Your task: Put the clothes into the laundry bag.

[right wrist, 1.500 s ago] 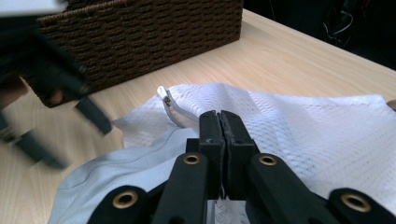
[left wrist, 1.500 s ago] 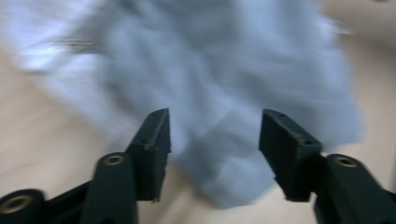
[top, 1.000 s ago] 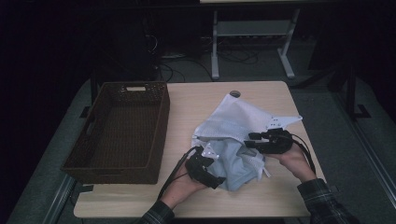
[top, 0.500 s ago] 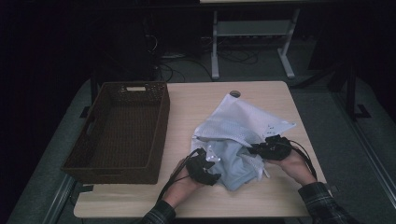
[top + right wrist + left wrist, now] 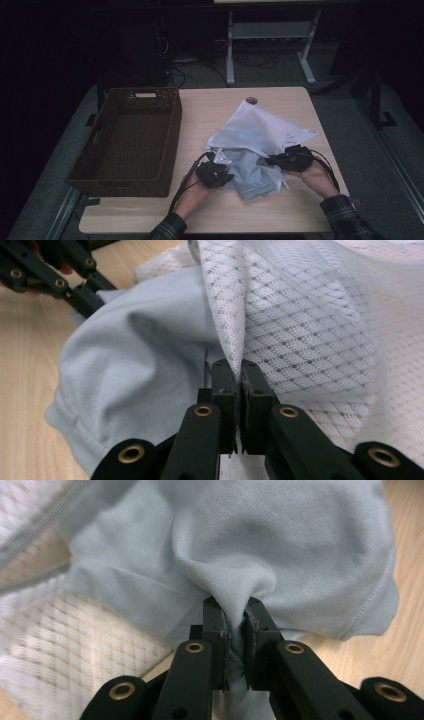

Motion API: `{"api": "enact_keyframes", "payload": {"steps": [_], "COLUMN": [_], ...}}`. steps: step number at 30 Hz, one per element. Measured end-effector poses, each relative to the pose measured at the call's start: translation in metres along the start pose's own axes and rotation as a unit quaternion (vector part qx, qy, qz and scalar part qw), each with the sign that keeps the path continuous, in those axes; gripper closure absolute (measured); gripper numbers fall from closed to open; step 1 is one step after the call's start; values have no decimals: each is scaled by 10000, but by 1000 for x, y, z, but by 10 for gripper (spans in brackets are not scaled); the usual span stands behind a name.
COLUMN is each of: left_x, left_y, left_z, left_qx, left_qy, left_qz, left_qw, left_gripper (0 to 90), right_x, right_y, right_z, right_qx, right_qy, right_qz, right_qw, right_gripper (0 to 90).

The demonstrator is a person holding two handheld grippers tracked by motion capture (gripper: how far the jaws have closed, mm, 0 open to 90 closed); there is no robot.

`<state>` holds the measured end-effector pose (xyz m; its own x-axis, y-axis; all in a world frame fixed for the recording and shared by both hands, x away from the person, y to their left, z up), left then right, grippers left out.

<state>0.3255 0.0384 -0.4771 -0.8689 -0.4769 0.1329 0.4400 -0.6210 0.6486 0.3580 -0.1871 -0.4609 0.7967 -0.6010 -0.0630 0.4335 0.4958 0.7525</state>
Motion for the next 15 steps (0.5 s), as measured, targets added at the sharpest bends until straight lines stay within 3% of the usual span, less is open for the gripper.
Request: {"api": "enact_keyframes", "payload": {"steps": [15], "left_x": [-7], "left_y": [18], "left_z": [8], "left_qx": [274], "left_qy": [-6], "left_qz": [8], "left_qw": [9996], "left_gripper": [829], "right_x": [-12], "right_y": [14], "right_z": [8], "right_qx": [180], "right_qy": [132], "right_qz": [230], "right_qw": [9995], "right_gripper": [868]}}
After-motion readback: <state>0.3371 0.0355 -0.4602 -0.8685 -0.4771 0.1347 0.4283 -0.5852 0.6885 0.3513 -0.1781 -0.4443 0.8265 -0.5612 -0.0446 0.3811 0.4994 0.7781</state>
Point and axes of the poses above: each handheld gripper's, and its own axes: z roughly backward along the jaws, y roughly out of its top, x roughly to its right, the point moved 5 cm from there along -z, roughly forward along the jaws, and after that the axes turned 5 degrees about -y, right-handed, at the moved point
